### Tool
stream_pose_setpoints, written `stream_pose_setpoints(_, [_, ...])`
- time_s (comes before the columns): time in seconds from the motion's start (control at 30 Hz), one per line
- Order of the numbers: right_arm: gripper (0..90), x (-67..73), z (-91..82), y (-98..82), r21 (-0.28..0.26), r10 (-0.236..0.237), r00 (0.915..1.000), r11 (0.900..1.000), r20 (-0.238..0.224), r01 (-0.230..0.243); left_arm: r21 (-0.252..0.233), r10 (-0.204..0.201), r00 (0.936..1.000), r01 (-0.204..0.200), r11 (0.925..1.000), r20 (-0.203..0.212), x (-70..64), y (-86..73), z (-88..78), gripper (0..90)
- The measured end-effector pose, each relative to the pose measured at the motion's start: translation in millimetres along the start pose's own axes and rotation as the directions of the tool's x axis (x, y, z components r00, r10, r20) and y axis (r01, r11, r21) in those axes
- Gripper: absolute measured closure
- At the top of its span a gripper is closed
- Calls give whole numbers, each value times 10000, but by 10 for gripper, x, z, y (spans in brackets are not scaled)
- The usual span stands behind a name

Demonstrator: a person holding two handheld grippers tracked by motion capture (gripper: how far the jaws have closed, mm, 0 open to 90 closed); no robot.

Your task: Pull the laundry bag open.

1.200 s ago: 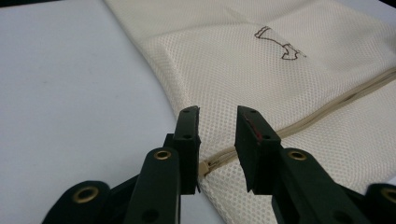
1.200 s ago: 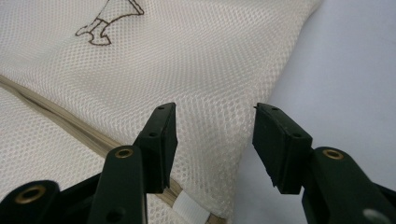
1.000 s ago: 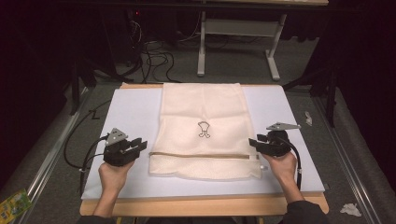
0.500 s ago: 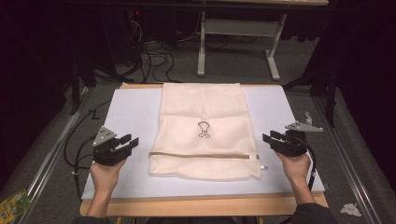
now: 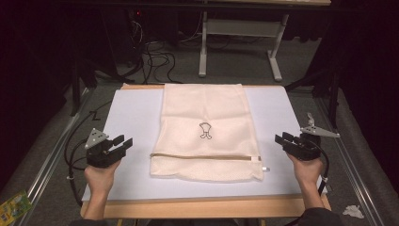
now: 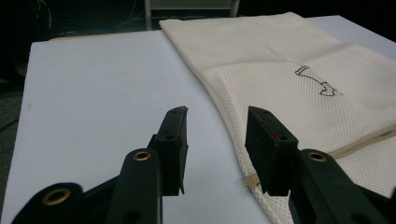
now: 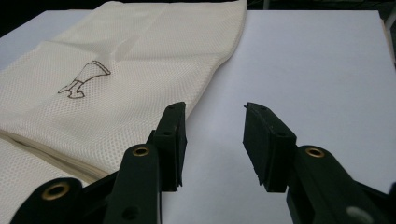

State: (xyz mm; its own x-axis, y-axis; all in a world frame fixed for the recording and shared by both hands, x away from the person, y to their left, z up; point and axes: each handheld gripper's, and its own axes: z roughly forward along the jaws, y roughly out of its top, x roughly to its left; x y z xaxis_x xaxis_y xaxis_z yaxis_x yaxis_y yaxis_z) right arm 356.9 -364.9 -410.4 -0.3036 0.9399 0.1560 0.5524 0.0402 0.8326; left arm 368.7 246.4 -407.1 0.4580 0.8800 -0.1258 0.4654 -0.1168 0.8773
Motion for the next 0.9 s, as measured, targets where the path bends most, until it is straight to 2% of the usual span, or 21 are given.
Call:
stream_pose_setpoints(0.23, [605,-84,-67,-48,-133,162,9997,9998,184,-159,43,-13,9998,14,10000,-220,35,-44,-11,580])
stream_pose_setpoints(0.4, [607,-142,-96,-98,-171,282,9992,9995,300,-277,53,-178,9994,180,9998,-310,75,-75,-13,577])
stream_pose_setpoints(0.9, [613,-220,-71,-243,-150,524,9976,9985,447,-518,303,-539,9973,554,9980,-501,143,-192,94,565])
